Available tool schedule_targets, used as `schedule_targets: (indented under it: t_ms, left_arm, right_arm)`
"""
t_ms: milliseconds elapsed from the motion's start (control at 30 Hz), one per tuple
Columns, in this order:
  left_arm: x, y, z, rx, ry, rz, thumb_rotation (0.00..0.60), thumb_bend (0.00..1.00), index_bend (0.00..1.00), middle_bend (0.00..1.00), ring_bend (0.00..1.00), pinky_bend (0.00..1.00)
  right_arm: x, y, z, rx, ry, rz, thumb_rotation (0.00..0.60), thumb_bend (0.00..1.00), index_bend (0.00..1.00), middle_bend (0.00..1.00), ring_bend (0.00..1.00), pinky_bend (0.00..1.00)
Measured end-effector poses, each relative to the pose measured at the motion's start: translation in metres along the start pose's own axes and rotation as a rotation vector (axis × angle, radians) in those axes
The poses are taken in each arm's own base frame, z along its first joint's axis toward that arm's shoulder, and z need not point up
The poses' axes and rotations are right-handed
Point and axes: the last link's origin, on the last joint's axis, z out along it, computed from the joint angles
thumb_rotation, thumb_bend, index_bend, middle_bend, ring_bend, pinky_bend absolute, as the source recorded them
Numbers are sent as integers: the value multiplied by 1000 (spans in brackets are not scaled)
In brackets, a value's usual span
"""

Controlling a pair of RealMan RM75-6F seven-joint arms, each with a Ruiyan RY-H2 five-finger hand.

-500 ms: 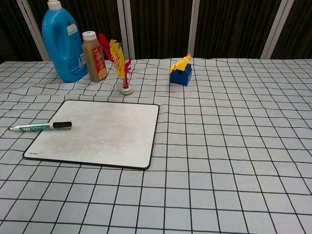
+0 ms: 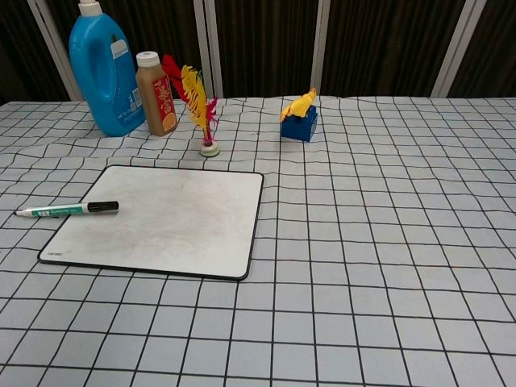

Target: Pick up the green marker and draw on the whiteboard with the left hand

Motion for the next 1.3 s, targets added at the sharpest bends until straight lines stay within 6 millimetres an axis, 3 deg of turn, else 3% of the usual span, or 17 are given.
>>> schedule_targets:
  t_ms: [167, 333, 733, 967, 1300]
  left_arm:
    - [-2, 2, 5, -4, -9, 4, 600, 26, 6, 0, 0, 0]
    - [-5, 6, 17, 0, -33, -6, 600, 131, 128, 0, 0, 0]
    - [-28, 27, 87, 24, -109, 48, 600, 249, 464, 0, 0, 0]
    - [-57, 44, 128, 70, -171, 80, 600, 260, 480, 0, 0, 0]
    - [-85, 62, 158, 95, -217, 133, 600, 324, 471, 0, 0, 0]
  right_arm:
    - [0, 1, 0, -5, 4, 1, 600, 353, 0, 0, 0, 0]
    - [0, 2, 1, -10, 6, 13, 600, 353, 0, 0, 0, 0]
    - [1, 2, 2, -16, 3, 29, 600, 354, 0, 0, 0, 0]
    - [2, 3, 3, -25, 2, 46, 600, 354, 0, 0, 0, 0]
    - [3, 4, 3, -30, 0, 57, 600, 354, 0, 0, 0, 0]
